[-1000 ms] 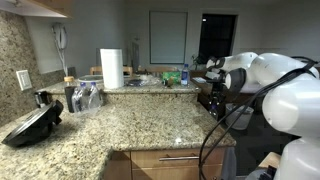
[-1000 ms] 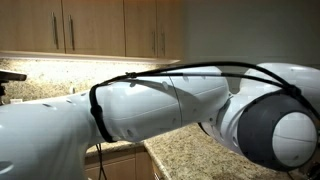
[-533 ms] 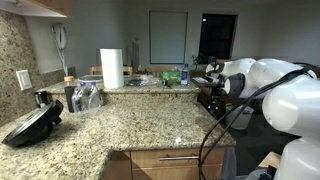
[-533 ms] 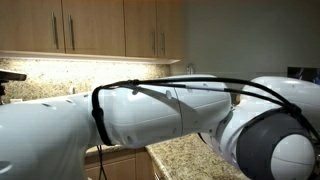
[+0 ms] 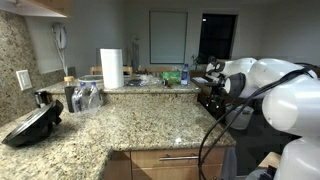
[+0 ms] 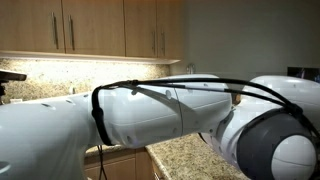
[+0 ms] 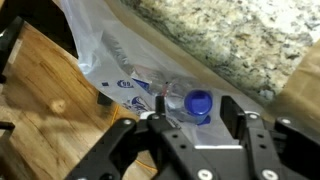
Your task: Throw the four bottles on the right into the bin on the floor
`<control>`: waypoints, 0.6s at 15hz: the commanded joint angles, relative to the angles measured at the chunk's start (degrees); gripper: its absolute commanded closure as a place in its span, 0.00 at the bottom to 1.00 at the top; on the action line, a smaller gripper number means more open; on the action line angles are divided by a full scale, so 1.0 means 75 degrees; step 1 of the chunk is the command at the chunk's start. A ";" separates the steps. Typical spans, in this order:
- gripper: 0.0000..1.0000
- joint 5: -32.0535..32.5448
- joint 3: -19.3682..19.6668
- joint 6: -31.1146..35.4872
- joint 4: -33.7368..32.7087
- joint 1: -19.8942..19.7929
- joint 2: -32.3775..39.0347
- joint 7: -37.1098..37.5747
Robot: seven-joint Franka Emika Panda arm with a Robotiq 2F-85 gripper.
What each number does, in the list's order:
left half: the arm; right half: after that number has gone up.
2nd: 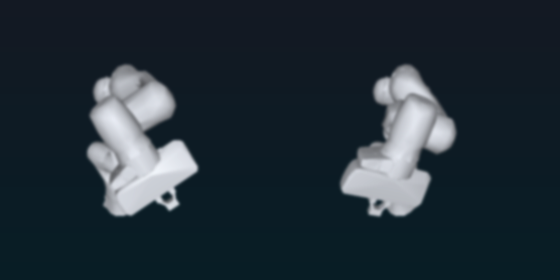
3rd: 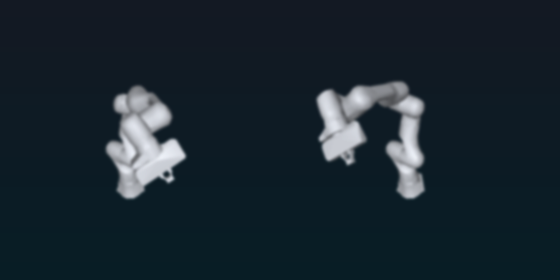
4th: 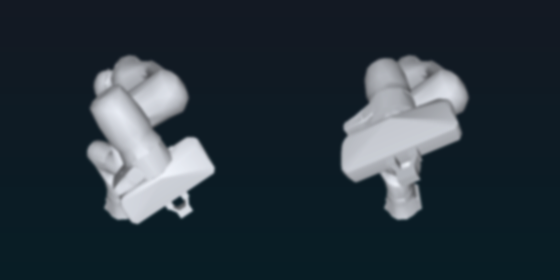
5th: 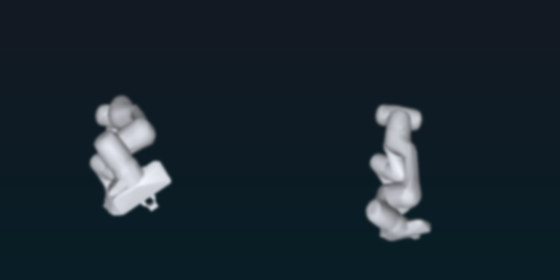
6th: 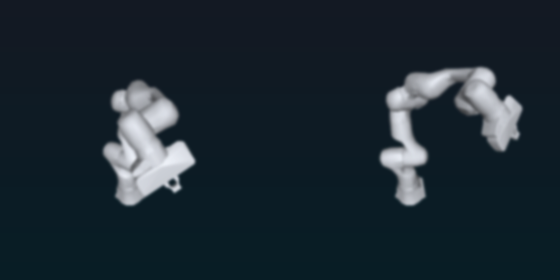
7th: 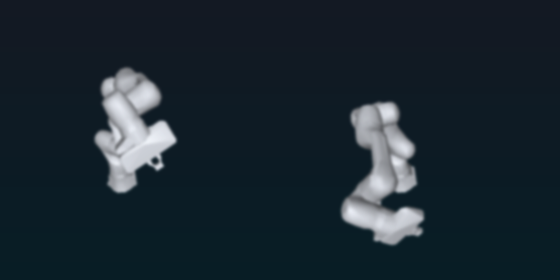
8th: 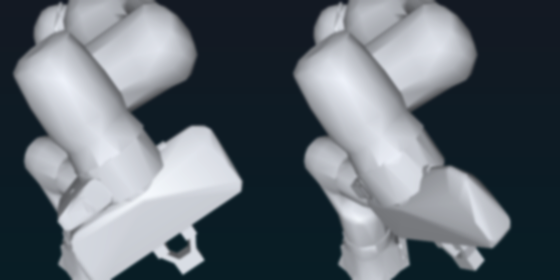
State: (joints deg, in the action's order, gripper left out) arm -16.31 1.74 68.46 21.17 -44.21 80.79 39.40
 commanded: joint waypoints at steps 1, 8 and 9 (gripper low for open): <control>0.09 -0.0013 -0.0194 0.0109 0.0258 -0.0090 -0.0318 0.0073; 0.00 -0.0021 -0.0411 0.0028 -0.0036 -0.0570 -0.1160 -0.0882; 0.00 0.0030 -0.0413 0.0029 -0.0105 -0.0620 -0.1313 -0.1132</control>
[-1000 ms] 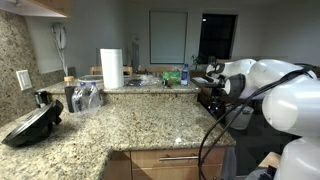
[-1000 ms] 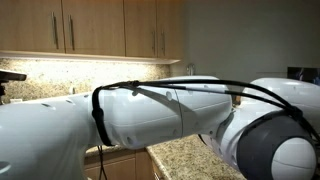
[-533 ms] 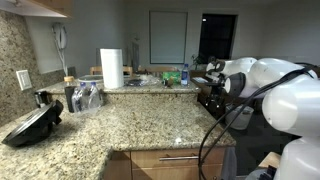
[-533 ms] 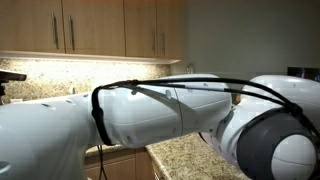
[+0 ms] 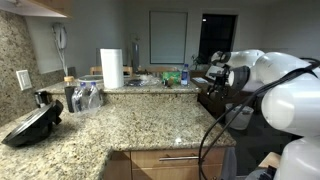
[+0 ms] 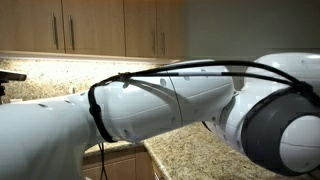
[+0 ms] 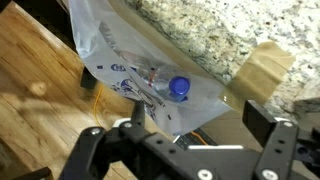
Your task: Throw the four bottles on the right into the bin on the floor
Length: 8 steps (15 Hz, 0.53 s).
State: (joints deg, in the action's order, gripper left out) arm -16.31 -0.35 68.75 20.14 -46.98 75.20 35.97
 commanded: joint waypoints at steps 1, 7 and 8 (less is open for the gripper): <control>0.00 0.0094 -0.0124 -0.0083 0.0011 -0.0268 -0.0736 -0.0953; 0.00 0.0437 -0.0004 -0.0052 0.0033 0.0119 -0.1393 -0.2317; 0.00 0.0482 0.0002 -0.0026 0.0040 0.0218 -0.1455 -0.2471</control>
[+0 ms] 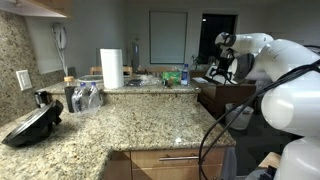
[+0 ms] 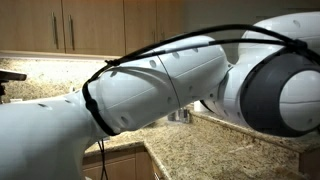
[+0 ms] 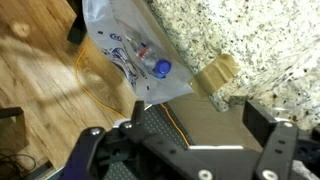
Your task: Throw the four bottles on the right into the bin on the floor
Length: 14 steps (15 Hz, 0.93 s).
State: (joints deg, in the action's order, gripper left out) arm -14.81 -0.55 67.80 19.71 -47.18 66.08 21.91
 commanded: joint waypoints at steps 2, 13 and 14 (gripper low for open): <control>0.00 0.0391 0.0061 0.0130 0.0154 0.0486 -0.0265 -0.0704; 0.00 0.0323 0.0096 0.0578 0.0402 0.1549 -0.0002 -0.0380; 0.00 0.0323 0.0096 0.0696 0.0402 0.1618 0.0023 -0.0339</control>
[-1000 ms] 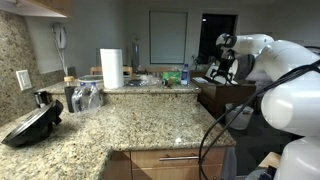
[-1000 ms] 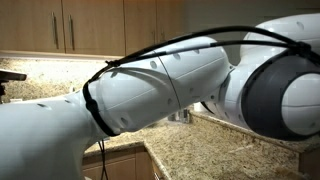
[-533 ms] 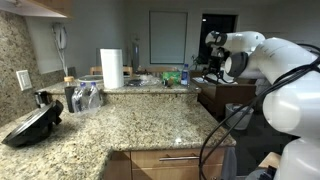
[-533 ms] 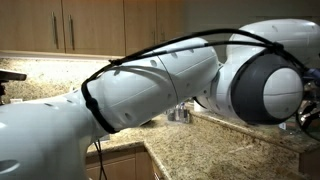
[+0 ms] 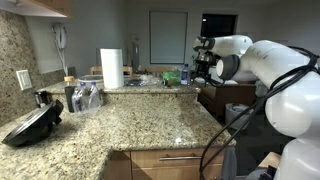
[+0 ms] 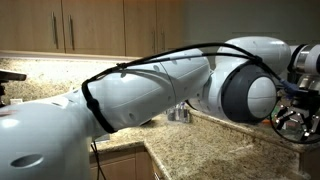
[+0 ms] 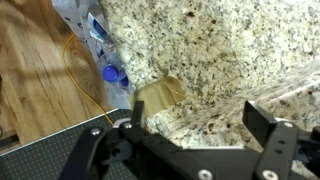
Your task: Throw the four bottles on the right into the bin on the floor
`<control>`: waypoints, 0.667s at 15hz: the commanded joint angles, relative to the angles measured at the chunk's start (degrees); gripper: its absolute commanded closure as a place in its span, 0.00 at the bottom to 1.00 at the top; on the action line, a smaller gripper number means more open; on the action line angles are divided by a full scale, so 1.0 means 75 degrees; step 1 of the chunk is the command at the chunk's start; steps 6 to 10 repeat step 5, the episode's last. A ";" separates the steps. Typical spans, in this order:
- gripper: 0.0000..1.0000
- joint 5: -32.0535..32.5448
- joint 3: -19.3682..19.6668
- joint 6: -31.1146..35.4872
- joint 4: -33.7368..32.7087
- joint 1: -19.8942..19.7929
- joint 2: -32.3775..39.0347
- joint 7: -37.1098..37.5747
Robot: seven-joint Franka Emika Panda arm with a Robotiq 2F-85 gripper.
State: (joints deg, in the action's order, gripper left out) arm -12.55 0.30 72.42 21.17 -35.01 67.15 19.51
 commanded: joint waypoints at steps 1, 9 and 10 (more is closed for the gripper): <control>0.00 0.0021 -0.0017 0.0121 0.0207 0.0031 -0.0103 -0.0008; 0.00 0.0022 -0.0017 0.0127 0.0206 0.0005 -0.0100 -0.0007; 0.00 0.0022 -0.0017 0.0127 0.0206 0.0005 -0.0100 -0.0007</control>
